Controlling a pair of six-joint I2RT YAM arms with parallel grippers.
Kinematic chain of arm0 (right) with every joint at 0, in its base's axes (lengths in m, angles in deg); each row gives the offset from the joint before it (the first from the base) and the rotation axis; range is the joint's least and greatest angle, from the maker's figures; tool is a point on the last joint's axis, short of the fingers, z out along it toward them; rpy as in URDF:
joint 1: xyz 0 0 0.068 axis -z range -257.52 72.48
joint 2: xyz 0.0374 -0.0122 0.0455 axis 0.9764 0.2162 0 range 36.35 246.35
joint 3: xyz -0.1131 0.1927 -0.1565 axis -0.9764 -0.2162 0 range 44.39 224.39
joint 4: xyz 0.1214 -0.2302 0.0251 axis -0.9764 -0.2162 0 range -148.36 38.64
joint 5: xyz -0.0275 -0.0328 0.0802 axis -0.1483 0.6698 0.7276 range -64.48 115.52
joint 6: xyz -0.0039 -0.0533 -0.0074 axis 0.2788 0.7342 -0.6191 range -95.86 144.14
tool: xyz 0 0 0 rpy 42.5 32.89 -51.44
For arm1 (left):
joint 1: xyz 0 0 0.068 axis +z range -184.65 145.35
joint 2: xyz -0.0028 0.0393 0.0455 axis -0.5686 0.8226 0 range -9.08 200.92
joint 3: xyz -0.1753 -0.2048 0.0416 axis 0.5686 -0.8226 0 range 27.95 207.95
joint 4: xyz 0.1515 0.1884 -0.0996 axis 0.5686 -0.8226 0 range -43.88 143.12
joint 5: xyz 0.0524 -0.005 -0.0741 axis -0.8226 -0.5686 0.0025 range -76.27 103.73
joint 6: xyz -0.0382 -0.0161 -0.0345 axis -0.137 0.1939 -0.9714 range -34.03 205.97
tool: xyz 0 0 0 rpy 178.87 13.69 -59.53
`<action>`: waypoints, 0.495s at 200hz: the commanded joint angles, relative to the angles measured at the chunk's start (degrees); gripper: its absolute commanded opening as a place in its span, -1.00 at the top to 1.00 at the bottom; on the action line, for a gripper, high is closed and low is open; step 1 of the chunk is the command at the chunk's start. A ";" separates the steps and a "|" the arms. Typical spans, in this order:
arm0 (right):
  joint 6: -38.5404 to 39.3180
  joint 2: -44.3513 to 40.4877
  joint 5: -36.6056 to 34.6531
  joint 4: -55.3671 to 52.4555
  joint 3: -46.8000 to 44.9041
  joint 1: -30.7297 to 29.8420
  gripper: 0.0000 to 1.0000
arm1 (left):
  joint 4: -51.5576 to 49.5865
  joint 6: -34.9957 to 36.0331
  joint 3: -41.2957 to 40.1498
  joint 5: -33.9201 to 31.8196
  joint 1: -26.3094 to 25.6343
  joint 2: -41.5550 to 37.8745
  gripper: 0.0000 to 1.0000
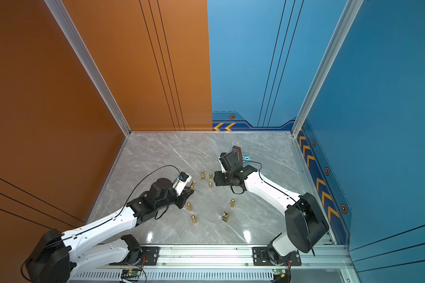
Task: Open the lipstick cap
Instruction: Place the cover at the center of the board, then place the lipstick at the center of the board.
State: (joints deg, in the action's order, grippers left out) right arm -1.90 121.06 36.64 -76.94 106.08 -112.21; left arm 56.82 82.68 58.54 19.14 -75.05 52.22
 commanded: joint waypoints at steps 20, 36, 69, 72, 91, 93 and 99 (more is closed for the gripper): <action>-2.45 -4.99 16.97 -2.73 -1.31 -0.05 -0.19 | 2.71 2.80 3.53 5.06 0.24 2.82 1.00; -3.44 -6.30 18.25 -2.22 -1.40 -0.52 -0.22 | 3.00 3.28 4.47 6.43 0.00 3.80 1.00; -7.26 -6.13 23.67 1.57 -1.75 -0.98 -0.27 | 4.64 3.59 4.98 7.60 -0.49 5.29 1.00; -7.47 -6.02 23.68 1.75 -1.64 -1.06 -0.28 | 4.67 3.62 5.08 7.72 -0.55 5.48 1.00; -7.83 -5.03 24.59 2.17 -0.18 -1.74 -0.28 | 4.90 3.98 5.70 8.78 -0.86 6.09 1.00; -7.87 -4.98 24.62 2.13 -0.02 -1.88 -0.28 | 4.91 4.06 5.84 8.79 -0.87 6.15 1.00; -7.88 -4.76 24.58 2.28 0.28 -2.13 -0.28 | 4.89 4.13 6.01 8.72 -1.06 6.24 1.00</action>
State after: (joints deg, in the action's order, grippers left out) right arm -7.76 115.59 57.99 -76.24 105.27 -113.39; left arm 60.25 85.35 62.28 25.37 -75.38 57.69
